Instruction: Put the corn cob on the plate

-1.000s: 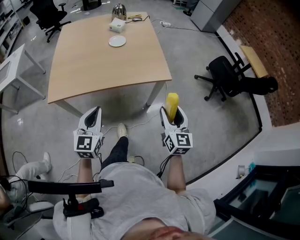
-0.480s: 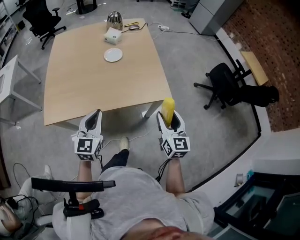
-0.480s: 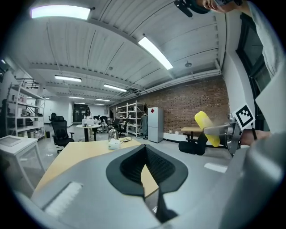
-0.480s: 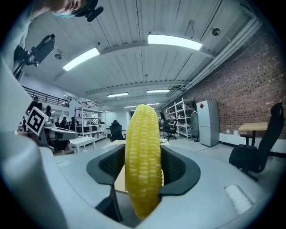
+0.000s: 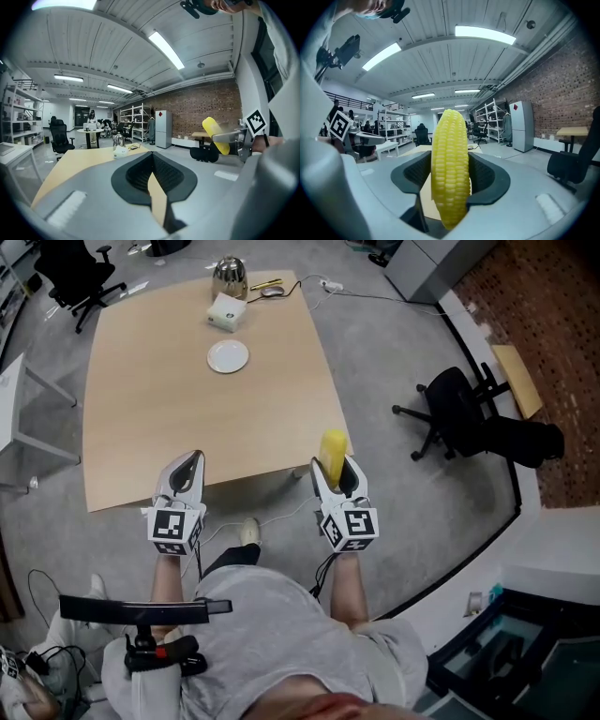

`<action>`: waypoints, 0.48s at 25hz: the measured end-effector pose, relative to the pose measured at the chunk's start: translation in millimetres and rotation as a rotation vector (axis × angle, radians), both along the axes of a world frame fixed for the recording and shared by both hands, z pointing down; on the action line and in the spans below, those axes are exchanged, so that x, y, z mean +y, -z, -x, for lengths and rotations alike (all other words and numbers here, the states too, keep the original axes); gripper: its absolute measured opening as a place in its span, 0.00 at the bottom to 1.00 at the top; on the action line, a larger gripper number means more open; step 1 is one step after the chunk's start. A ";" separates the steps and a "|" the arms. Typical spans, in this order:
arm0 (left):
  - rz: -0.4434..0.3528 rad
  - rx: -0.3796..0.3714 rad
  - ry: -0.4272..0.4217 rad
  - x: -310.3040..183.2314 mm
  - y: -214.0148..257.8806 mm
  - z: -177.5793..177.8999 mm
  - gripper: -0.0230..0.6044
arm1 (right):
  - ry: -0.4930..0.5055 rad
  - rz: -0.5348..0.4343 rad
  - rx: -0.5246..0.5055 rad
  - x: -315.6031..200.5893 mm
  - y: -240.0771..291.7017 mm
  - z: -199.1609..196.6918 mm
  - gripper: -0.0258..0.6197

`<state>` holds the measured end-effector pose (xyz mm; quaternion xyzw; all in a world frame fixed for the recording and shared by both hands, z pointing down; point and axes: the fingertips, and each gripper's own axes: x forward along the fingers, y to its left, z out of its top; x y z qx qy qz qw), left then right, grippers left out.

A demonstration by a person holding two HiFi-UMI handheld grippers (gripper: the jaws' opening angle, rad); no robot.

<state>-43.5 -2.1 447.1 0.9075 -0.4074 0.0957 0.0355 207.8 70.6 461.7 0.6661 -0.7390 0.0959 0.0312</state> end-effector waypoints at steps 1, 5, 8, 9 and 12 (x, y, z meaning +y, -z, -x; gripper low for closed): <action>-0.001 0.001 0.003 -3.6 1.8 0.1 0.07 | 0.004 0.003 0.001 -4.6 0.6 0.0 0.42; -0.009 0.013 0.018 -26.9 5.2 7.2 0.07 | 0.027 0.010 0.006 -33.5 -0.6 8.8 0.42; -0.011 0.019 0.037 -41.8 3.0 14.3 0.07 | 0.049 0.012 0.004 -55.0 -0.3 16.0 0.42; -0.009 0.018 0.045 -46.0 2.0 16.7 0.07 | 0.058 0.014 0.004 -61.8 0.6 18.1 0.42; -0.009 0.014 0.067 -55.9 0.8 22.4 0.07 | 0.084 0.018 0.006 -80.9 3.3 21.2 0.42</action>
